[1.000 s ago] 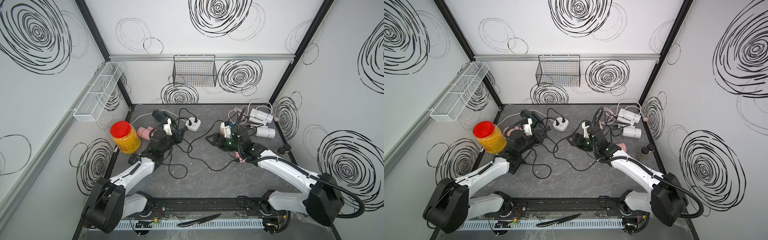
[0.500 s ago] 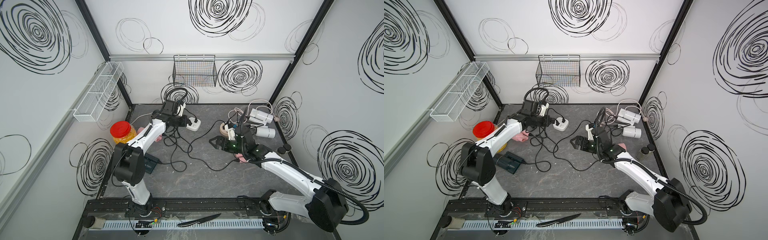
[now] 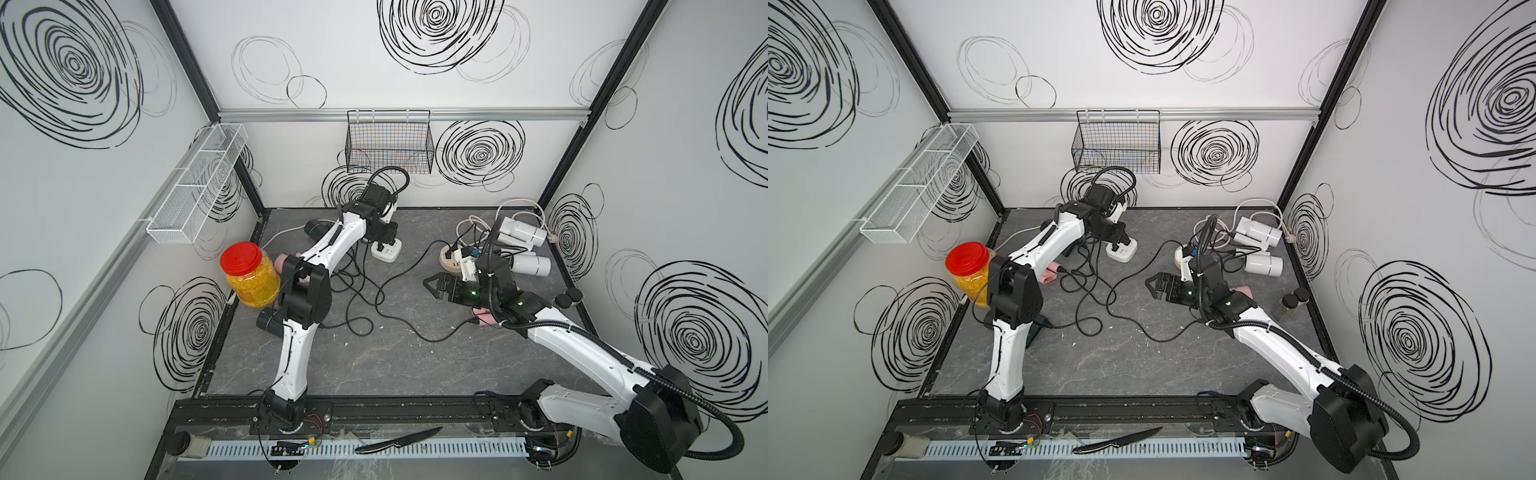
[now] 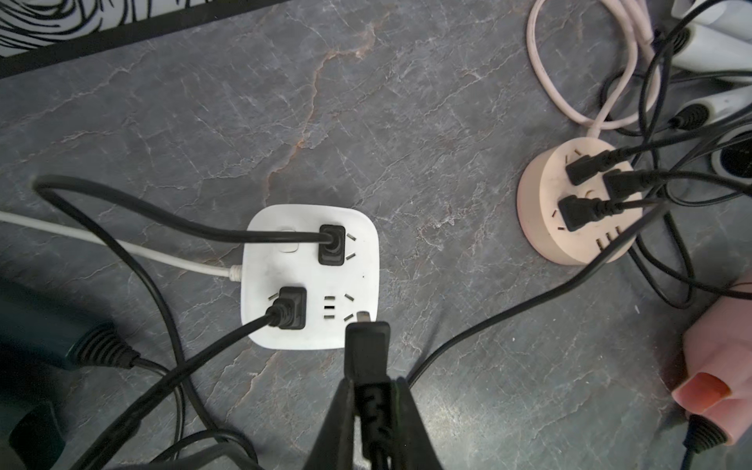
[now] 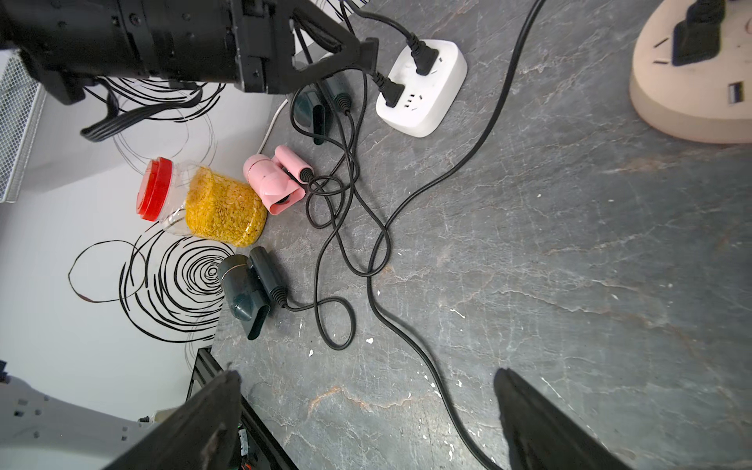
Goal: Charge the blow dryers
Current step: Insert the plug into the socket.
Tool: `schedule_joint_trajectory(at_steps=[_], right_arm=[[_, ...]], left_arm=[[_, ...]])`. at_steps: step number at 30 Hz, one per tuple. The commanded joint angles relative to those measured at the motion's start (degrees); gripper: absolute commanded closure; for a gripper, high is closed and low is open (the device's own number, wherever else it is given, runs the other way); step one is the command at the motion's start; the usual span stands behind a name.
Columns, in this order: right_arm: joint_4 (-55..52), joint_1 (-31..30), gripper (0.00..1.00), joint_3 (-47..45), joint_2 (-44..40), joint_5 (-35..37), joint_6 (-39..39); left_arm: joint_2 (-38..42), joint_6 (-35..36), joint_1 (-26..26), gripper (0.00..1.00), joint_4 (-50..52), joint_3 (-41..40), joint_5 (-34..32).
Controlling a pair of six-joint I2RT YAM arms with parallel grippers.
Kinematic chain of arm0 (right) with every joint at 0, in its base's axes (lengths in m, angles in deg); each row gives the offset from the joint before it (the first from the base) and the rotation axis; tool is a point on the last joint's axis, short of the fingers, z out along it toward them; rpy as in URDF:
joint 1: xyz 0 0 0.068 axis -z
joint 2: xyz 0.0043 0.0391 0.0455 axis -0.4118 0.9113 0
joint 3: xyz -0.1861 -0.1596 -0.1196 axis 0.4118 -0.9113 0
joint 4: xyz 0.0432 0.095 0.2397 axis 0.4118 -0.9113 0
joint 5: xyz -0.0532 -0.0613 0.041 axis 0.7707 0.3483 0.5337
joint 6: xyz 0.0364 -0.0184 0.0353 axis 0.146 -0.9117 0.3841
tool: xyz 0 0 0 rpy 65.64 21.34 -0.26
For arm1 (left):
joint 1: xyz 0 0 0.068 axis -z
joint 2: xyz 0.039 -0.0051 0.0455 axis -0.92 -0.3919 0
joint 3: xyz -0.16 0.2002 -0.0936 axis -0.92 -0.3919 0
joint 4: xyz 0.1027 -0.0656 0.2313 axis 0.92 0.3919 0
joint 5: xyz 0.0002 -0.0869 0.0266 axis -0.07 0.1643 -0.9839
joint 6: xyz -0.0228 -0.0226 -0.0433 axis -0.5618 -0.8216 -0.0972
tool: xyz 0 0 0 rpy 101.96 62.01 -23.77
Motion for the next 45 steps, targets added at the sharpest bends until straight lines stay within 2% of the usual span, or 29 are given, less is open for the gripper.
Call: schedule_joint_trajectory(at_steps=[1, 22, 45], right_arm=[[-1.68, 0.74, 0.01, -1.22, -1.90, 0.24, -0.71], [1.81, 1.73, 0.00, -4.06, -2.59, -2.32, -0.89], [0.72, 1.81, 0.00, -4.94, -2.91, -0.73, -0.84]], left_arm=[[-4.09, 3.19, -0.90, 0.94, 7.87, 5.98, -1.72], [-8.95, 2.52, -0.77, 0.95, 7.71, 7.38, -2.87], [-13.85, 1.34, -1.37, 0.95, 10.85, 10.80, -2.66]])
